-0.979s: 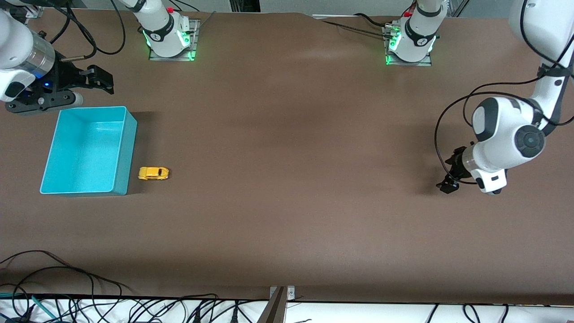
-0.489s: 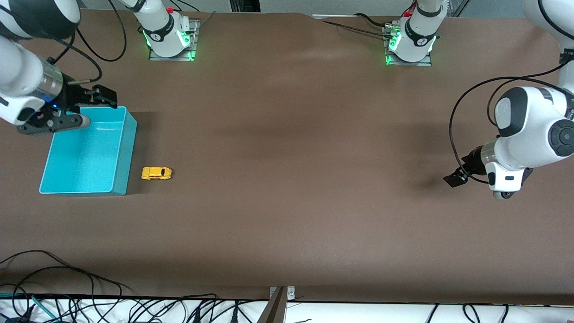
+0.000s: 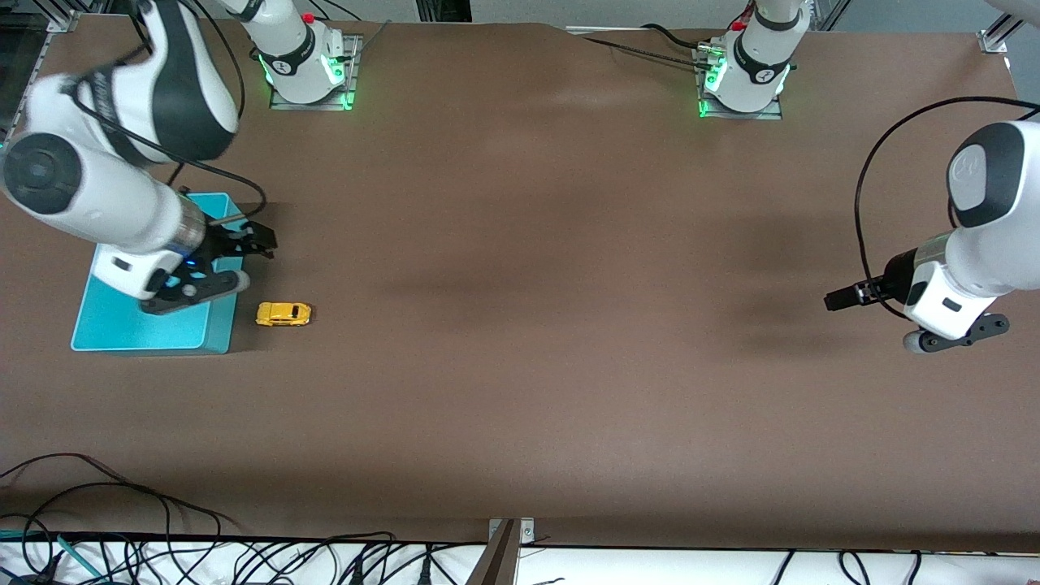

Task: Wind up and store yellow beetle car
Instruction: 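Reach the right gripper to the car while the left gripper withdraws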

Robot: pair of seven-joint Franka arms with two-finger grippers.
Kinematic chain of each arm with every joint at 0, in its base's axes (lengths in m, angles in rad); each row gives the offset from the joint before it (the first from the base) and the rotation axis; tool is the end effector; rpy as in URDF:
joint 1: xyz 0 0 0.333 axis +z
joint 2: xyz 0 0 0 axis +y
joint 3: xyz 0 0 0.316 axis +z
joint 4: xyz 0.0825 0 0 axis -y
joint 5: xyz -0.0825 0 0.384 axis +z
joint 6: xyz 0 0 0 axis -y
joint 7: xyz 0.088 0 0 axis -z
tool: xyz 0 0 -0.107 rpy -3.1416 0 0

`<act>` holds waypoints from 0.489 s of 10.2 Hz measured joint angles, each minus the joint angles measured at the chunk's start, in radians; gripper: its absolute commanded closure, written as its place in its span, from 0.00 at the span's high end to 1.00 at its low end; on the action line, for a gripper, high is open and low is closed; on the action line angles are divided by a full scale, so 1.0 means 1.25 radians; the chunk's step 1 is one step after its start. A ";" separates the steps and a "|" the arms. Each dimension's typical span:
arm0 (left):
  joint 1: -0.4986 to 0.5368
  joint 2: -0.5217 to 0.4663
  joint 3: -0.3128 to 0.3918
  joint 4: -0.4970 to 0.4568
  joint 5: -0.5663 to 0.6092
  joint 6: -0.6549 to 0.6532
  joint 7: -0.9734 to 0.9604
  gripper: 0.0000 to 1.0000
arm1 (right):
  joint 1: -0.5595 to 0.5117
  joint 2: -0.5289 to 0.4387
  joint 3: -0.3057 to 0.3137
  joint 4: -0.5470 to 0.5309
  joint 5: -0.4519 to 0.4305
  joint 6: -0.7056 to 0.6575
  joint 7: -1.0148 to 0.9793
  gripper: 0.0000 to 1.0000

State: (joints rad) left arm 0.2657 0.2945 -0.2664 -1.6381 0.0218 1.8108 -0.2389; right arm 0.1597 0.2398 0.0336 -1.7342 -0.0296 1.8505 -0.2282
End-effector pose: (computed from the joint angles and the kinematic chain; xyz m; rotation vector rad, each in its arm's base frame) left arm 0.6322 0.0166 0.4416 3.0719 0.3681 -0.1816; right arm 0.6042 0.1145 0.4286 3.0458 0.6667 -0.1930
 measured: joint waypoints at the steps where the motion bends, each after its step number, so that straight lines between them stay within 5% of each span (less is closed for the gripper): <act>1: 0.000 -0.012 -0.002 0.004 0.000 -0.010 0.020 1.00 | -0.004 0.008 0.001 -0.042 0.000 0.058 -0.106 1.00; 5: -0.002 -0.033 -0.007 0.015 0.000 -0.024 0.042 1.00 | -0.088 0.038 0.001 -0.164 0.000 0.229 -0.574 1.00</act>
State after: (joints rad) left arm 0.2630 0.2531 -0.2753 -1.6190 0.0217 1.7805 -0.1862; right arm 0.0496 0.2876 0.0342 -1.9388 -0.0295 2.1363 -0.9461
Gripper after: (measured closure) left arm 0.000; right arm 0.000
